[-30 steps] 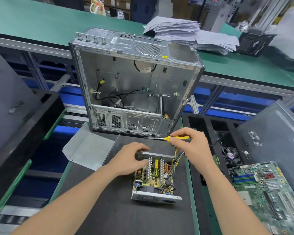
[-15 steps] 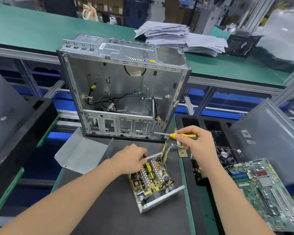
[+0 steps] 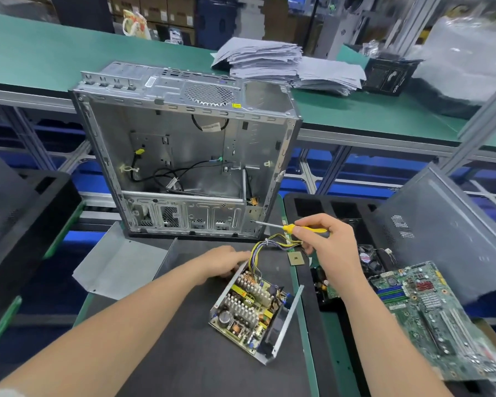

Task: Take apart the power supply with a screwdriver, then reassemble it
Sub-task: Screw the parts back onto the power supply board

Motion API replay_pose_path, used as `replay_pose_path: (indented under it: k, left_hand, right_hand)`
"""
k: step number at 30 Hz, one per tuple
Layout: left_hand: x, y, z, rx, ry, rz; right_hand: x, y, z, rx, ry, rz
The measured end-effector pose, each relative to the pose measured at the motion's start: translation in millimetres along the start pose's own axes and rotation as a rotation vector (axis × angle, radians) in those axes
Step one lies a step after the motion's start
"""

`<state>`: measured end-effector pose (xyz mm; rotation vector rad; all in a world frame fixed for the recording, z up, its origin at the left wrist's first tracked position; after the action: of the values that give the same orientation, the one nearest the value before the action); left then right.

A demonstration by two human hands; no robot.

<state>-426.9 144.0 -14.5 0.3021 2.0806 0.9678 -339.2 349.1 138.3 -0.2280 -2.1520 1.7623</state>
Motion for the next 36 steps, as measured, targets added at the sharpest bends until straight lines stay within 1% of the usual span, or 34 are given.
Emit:
replay_pose_path:
  k: [3, 5, 7, 11, 13, 14, 17, 18, 22, 24, 26, 28, 31, 36]
  left_hand:
    - [24.2, 6.0, 15.6, -0.322, -0.011, -0.012]
    - [34.3, 10.1, 24.6, -0.474, -0.023, -0.029]
    - [40.3, 12.4, 31.9, -0.554, -0.023, -0.03]
    - [37.7, 12.5, 24.8, -0.504, 0.112, 0.021]
    - [32.7, 10.5, 22.6, -0.462, 0.138, 0.005]
    - [30.3, 8.7, 22.6, -0.462, 0.14, -0.01]
    - [23.7, 4.7, 24.0, -0.575, 0.148, -0.011]
    - [21.6, 4.2, 23.2, -0.565, 0.162, -0.002]
    - [15.7, -0.9, 17.1, -0.496, 0.292, 0.025]
    - [13.5, -1.6, 14.6, -0.526, 0.33, 0.038]
    - [10.3, -1.2, 12.6, -0.59, 0.331, 0.012]
    - [10.2, -2.4, 14.4, -0.599, 0.3, -0.027]
    - [10.8, -5.5, 11.9, -0.548, 0.341, 0.001]
    - [2.8, -22.5, 10.9, -0.608, 0.369, 0.018]
  right_hand:
    - [-3.8, 4.1, -11.3, 0.016, 0.023, 0.017]
    - [-6.2, 8.2, -20.2, 0.03, 0.037, 0.027]
    - [-8.3, 12.7, -29.7, 0.029, 0.049, 0.035]
    - [-10.9, 19.8, -44.6, 0.028, 0.076, 0.044]
    - [-11.0, 22.1, -48.3, 0.029, 0.089, 0.048]
    - [-10.8, 23.0, -49.3, 0.03, 0.093, 0.05]
    - [-9.6, 25.7, -50.0, 0.042, 0.097, 0.055]
    - [-9.0, 26.5, -49.7, 0.046, 0.099, 0.054]
    - [-6.7, 29.9, -47.3, 0.052, 0.105, 0.053]
    - [-5.4, 31.2, -46.3, 0.051, 0.106, 0.054]
    - [-4.4, 32.1, -45.8, 0.053, 0.106, 0.055]
    - [-3.1, 32.5, -46.1, 0.051, 0.108, 0.054]
    - [-1.0, 31.6, -46.9, 0.07, 0.117, 0.052]
    - [2.4, 31.4, -50.8, 0.102, 0.143, 0.051]
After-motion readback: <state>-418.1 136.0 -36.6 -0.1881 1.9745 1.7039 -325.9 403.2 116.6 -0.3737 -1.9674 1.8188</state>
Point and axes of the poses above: each hand's wrist, its own x-axis towards the middle knuckle, its own z-axis out of the palm, y = z × x, the point moved 8 cm from there along x, towards the middle knuckle, and after that the axes turned 6 degrees about x, right-handed, at the moved point
